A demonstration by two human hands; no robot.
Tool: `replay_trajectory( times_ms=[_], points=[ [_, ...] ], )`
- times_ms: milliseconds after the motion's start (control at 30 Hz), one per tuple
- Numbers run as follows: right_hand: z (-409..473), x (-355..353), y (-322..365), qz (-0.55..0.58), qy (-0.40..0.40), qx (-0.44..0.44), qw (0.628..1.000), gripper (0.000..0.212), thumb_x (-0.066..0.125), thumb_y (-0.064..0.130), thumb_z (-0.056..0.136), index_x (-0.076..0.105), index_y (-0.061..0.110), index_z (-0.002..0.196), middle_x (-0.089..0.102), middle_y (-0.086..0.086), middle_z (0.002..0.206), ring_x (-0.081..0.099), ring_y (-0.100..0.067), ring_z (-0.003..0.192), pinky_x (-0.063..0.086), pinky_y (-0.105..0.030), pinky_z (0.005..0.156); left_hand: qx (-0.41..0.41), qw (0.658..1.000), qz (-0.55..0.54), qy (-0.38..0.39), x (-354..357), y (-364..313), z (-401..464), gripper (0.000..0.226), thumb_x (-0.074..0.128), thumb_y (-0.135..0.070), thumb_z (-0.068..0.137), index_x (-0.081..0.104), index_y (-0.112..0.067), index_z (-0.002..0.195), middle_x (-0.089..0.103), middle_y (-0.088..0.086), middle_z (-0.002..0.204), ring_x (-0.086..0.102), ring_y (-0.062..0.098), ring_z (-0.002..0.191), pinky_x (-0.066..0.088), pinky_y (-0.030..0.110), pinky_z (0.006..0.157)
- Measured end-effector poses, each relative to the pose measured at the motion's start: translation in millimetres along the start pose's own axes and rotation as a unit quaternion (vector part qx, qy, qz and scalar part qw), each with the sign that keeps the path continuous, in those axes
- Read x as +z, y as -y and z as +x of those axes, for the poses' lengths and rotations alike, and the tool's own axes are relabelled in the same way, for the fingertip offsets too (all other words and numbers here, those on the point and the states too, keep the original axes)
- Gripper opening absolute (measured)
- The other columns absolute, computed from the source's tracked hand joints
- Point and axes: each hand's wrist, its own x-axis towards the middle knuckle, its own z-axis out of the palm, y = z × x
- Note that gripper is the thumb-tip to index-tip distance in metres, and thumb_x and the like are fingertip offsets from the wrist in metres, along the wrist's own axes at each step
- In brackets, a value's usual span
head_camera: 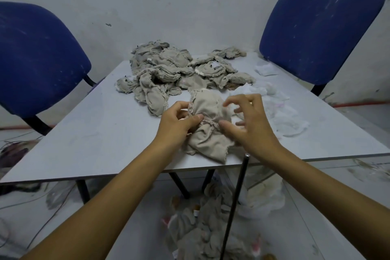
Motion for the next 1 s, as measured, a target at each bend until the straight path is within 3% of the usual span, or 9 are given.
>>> replay_trajectory(
  times_ms=[133, 333, 433, 533, 600, 700, 833, 900, 1000],
  points=[
    [4.4, -9.0, 1.3, -0.086, 0.069, -0.069, 0.992, 0.036, 0.074, 0.026, 0.088, 0.064, 0.031, 0.122, 0.042, 0.001, 0.112, 0.049, -0.015, 0.099, 0.048, -0.025, 0.083, 0.025, 0.999, 0.020, -0.009, 2.7, -0.4, -3.1, 0.014, 0.073, -0.008, 0.086, 0.068, -0.020, 0.093, 0.069, -0.008, 0.068, 0.065, 0.009, 0.064, 0.052, 0.030, 0.066],
    [2.4, -9.5, 3.1, -0.149, 0.190, -0.005, 0.971, 0.040, 0.072, 0.044, 0.085, 0.056, 0.030, 0.120, 0.057, 0.006, 0.087, 0.055, -0.008, 0.076, 0.049, -0.036, 0.074, -0.032, 0.996, -0.036, -0.069, 2.8, -1.4, -4.1, 0.014, 0.076, -0.009, 0.074, 0.070, -0.020, 0.081, 0.071, 0.004, 0.078, 0.069, 0.027, 0.082, 0.057, 0.050, 0.087],
    [5.8, -8.6, 2.5, -0.170, 0.226, 0.009, 0.959, 0.020, 0.072, 0.043, 0.086, 0.054, 0.034, 0.089, 0.055, 0.010, 0.070, 0.053, -0.005, 0.068, 0.040, -0.024, 0.060, -0.030, 0.997, 0.051, -0.044, 10.0, -3.4, -9.8, 0.026, 0.072, -0.011, 0.078, 0.062, -0.031, 0.091, 0.068, 0.002, 0.079, 0.066, 0.027, 0.082, 0.055, 0.041, 0.075],
    [8.4, -10.5, 0.5, -0.148, 0.194, -0.012, 0.970, 0.013, 0.072, 0.030, 0.089, 0.062, 0.029, 0.081, 0.052, 0.013, 0.067, 0.048, 0.002, 0.064, 0.035, -0.014, 0.058, 0.147, 0.903, 0.402, 0.024, 12.4, -3.5, -17.6, 0.047, 0.061, -0.017, 0.085, 0.050, -0.039, 0.125, 0.047, 0.001, 0.118, 0.046, 0.021, 0.113, 0.042, 0.034, 0.091],
    [10.4, -12.8, -0.1, -0.124, 0.146, -0.018, 0.981, 0.006, 0.070, 0.021, 0.091, 0.072, 0.021, 0.097, 0.052, 0.012, 0.076, 0.048, 0.002, 0.070, 0.035, -0.009, 0.065, 0.243, 0.857, 0.446, 0.087, 10.2, -8.3, -18.2, 0.046, 0.057, -0.033, 0.088, 0.054, -0.031, 0.134, 0.038, 0.002, 0.137, 0.033, 0.021, 0.129, 0.031, 0.037, 0.105],
    [13.1, -12.6, 0.8, -0.060, 0.111, 0.020, 0.992, 0.010, 0.066, 0.011, 0.091, 0.070, 0.019, 0.094, 0.050, 0.002, 0.085, 0.052, -0.011, 0.079, 0.038, -0.019, 0.073, 0.207, 0.867, 0.410, 0.193, 7.1, -10.9, -13.7, 0.056, 0.062, -0.048, 0.089, 0.051, -0.025, 0.138, 0.043, -0.003, 0.138, 0.034, 0.016, 0.130, 0.031, 0.034, 0.109],
    [11.3, -12.9, 10.7, 0.071, 0.136, 0.086, 0.984, 0.017, 0.060, 0.003, 0.092, 0.068, 0.013, 0.079, 0.050, 0.002, 0.086, 0.052, -0.008, 0.074, 0.040, -0.019, 0.066, 0.179, 0.884, 0.387, 0.191, 4.6, -6.9, -4.4, 0.019, 0.067, -0.025, 0.092, 0.065, -0.020, 0.110, 0.053, 0.002, 0.110, 0.050, 0.019, 0.106, 0.040, 0.032, 0.093],
    [7.8, -15.2, 12.5, 0.082, 0.215, 0.096, 0.968, 0.016, 0.065, 0.023, 0.094, 0.065, 0.009, 0.086, 0.047, 0.002, 0.094, 0.050, -0.007, 0.083, 0.039, -0.016, 0.069, 0.148, 0.917, 0.330, 0.169, 6.3, -6.9, -1.7, 0.001, 0.066, -0.015, 0.093, 0.065, -0.016, 0.093, 0.053, 0.006, 0.101, 0.053, 0.019, 0.096, 0.040, 0.033, 0.087],
    [1.4, -9.9, 8.2, -0.023, 0.282, 0.072, 0.957, 0.026, 0.078, 0.041, 0.082, 0.061, 0.022, 0.085, 0.040, 0.000, 0.109, 0.046, -0.008, 0.097, 0.038, -0.017, 0.079, 0.082, 0.948, 0.262, 0.160, 9.1, -10.3, -2.1, 0.012, 0.060, -0.011, 0.096, 0.065, -0.009, 0.086, 0.053, 0.010, 0.104, 0.053, 0.015, 0.092, 0.041, 0.028, 0.085]
  ],
)
